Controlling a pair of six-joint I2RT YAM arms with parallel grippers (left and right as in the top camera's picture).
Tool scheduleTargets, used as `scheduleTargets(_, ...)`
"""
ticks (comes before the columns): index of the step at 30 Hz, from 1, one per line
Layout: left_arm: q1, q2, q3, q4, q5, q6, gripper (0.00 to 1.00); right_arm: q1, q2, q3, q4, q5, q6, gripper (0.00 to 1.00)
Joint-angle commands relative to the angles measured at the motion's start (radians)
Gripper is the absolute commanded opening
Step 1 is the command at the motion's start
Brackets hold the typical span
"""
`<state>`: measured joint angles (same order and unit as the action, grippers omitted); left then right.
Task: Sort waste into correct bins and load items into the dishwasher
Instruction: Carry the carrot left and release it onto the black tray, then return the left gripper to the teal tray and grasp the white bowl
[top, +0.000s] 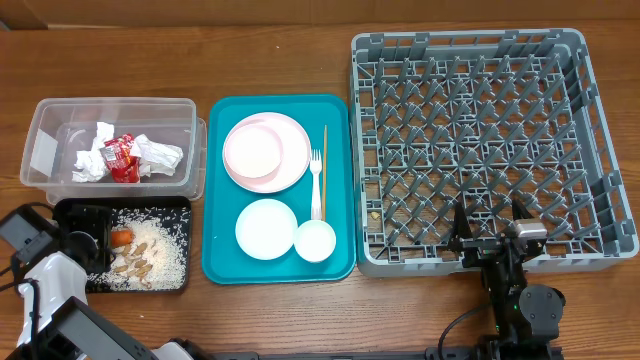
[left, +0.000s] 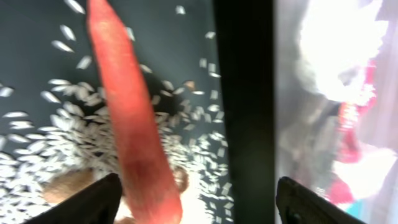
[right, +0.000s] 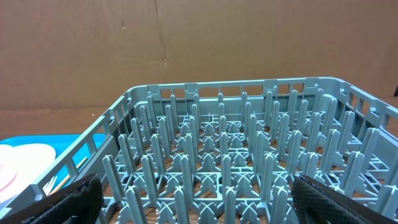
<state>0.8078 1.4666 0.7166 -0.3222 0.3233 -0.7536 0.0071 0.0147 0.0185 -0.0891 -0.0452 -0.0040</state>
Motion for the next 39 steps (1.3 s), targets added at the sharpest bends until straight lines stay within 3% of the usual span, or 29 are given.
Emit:
scheduleTargets(1, 0.004, -0.019, 0.072, -0.033, 0.084, 0.019, 0.85, -0.003, -0.011, -0.011, 0.008, -0.001, 0.004, 1.0)
scheduleTargets(11, 0.001, -0.184, 0.287, -0.34, 0.107, 0.096, 0.89, -0.003, -0.011, -0.011, 0.008, -0.001, 0.004, 1.0)
scheduleTargets(16, -0.04, -0.338, 0.344, -0.41, 0.226, 0.116, 0.91, -0.003, -0.011, -0.011, 0.008, -0.001, 0.004, 1.0)
scheduleTargets(26, -0.319, -0.441, 0.344, -0.505, 0.267, 0.262, 0.92, -0.003, -0.011, -0.011, 0.008, -0.001, 0.005, 1.0)
scheduleTargets(39, -0.892, -0.394, 0.344, -0.541, -0.196, 0.259, 0.88, -0.003, -0.011, -0.011, 0.008, -0.001, 0.004, 1.0)
